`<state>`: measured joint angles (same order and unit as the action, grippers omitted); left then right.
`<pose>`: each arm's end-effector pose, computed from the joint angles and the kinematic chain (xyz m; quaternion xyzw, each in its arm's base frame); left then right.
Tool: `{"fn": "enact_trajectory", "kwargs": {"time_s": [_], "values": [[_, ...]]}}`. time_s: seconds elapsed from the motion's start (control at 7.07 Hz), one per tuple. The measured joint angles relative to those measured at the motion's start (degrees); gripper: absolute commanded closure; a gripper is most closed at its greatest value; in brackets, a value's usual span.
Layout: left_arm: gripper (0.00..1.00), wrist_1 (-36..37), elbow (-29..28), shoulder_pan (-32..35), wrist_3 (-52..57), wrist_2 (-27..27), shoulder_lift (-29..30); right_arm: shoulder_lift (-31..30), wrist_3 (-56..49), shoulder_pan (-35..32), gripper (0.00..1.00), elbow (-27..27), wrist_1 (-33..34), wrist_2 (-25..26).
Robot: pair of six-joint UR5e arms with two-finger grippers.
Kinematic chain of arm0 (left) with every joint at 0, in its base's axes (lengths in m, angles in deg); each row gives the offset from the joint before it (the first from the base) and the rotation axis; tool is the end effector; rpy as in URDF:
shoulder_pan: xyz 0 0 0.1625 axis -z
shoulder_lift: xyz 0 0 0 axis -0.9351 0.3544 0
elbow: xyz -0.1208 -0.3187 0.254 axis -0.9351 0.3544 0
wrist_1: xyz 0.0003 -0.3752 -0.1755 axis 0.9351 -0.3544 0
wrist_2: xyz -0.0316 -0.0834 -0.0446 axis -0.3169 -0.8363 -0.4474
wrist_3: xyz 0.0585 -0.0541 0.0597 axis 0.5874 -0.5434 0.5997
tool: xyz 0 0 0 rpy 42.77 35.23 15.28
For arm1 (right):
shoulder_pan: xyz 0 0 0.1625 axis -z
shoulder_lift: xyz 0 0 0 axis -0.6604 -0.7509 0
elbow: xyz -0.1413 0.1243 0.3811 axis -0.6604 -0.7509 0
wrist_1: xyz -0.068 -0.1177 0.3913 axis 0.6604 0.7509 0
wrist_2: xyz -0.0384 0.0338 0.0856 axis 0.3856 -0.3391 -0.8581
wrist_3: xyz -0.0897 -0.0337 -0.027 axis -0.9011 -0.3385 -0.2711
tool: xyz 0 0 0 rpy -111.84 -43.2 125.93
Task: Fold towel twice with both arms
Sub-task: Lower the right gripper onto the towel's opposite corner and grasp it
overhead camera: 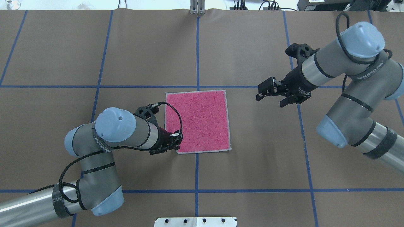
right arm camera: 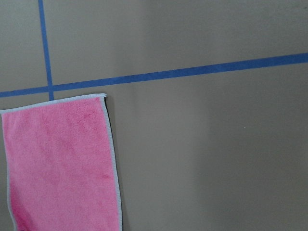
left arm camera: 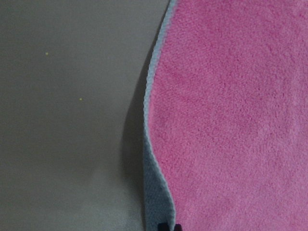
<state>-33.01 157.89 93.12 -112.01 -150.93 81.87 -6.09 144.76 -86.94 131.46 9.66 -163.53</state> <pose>0.5607 -0.3588 0.2680 -0.0811 0.5499 -0.1705 0.8136 -0.3706 -0.4744 0.3144 -0.0349 -0.5415 0.0362 0.8392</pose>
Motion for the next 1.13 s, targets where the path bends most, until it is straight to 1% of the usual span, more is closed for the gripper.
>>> {"fn": "enact_trajectory", "kwargs": {"time_s": [0.42, 0.71, 0.85, 1.13], "values": [[1.00, 0.0, 0.1, 0.3, 0.0, -0.1, 0.0, 3.1, 9.8, 7.7, 0.02, -0.6, -0.4, 11.3], [1.00, 0.0, 0.1, 0.3, 0.0, -0.1, 0.0, 4.6, 16.5, 12.7, 0.01, -2.3, -3.8, 17.7], [1.00, 0.0, 0.1, 0.3, 0.0, -0.1, 0.0, 5.2, 18.4, 14.5, 0.02, -3.5, -4.8, 19.5], [1.00, 0.0, 0.1, 0.3, 0.0, -0.1, 0.1, 5.6, 19.6, 16.7, 0.06, -5.1, -5.2, 20.8]]}}
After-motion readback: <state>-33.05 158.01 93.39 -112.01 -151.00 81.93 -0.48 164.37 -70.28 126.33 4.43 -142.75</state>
